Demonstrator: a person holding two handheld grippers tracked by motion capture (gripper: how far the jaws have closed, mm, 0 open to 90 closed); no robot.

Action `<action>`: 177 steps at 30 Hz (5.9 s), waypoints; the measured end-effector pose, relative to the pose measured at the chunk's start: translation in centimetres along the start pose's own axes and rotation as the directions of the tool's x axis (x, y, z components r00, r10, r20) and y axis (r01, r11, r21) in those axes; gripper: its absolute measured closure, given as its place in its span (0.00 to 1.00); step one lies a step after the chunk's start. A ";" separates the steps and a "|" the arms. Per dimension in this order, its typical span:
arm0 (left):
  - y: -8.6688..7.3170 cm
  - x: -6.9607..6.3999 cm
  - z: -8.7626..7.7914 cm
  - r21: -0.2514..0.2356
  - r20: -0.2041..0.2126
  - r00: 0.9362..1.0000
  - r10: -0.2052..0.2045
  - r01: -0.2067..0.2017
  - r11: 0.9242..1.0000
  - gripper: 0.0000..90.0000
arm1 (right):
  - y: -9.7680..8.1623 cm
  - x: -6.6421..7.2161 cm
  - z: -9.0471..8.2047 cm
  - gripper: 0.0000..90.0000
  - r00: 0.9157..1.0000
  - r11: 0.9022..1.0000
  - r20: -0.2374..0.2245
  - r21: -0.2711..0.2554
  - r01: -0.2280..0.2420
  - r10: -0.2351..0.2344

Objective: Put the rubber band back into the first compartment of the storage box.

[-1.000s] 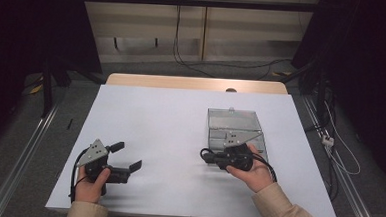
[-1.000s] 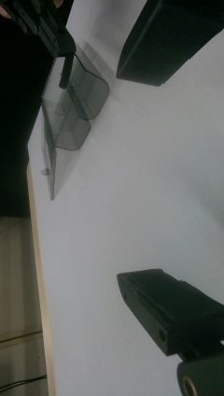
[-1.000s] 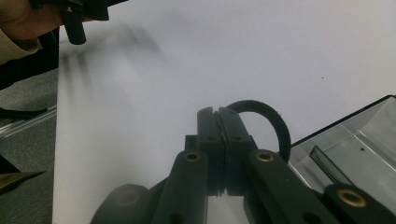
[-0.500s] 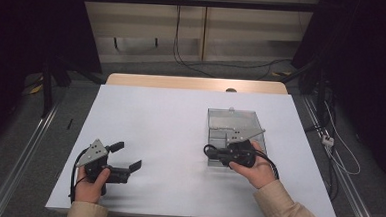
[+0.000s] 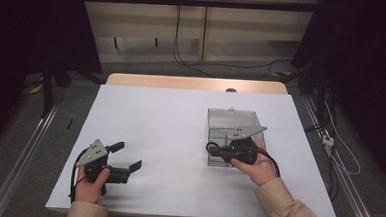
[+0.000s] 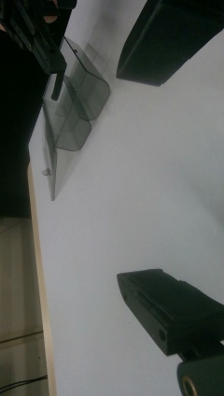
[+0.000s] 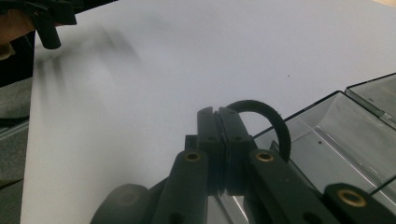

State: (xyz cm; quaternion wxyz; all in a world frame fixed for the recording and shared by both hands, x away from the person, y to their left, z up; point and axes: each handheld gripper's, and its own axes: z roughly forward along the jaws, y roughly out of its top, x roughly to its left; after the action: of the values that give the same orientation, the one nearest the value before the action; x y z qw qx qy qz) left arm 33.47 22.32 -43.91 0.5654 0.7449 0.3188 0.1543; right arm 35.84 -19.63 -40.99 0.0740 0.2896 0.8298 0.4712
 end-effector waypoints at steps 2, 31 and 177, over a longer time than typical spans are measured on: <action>0.0 0.0 0.0 0.000 -0.001 1.000 0.000 0.000 1.000 0.04 | 0.0 -0.1 0.0 0.99 1.000 1.000 -0.001 -0.002 -0.002 0.002; 0.0 0.0 0.0 0.001 0.001 1.000 -0.002 0.002 1.000 0.04 | 0.2 -1.4 0.1 0.99 1.000 1.000 0.026 -0.005 -0.014 0.014; -0.4 0.3 -0.2 0.007 0.006 1.000 -0.021 0.021 1.000 0.04 | -0.3 -3.9 1.1 0.44 0.981 0.989 0.121 -0.012 -0.150 0.150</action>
State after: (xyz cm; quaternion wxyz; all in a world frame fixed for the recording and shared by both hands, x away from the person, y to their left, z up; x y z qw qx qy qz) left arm 33.43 22.74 -44.28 0.5653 0.7439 0.3255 0.1451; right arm 39.39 -21.11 -42.46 0.0890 0.3795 0.7989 0.4581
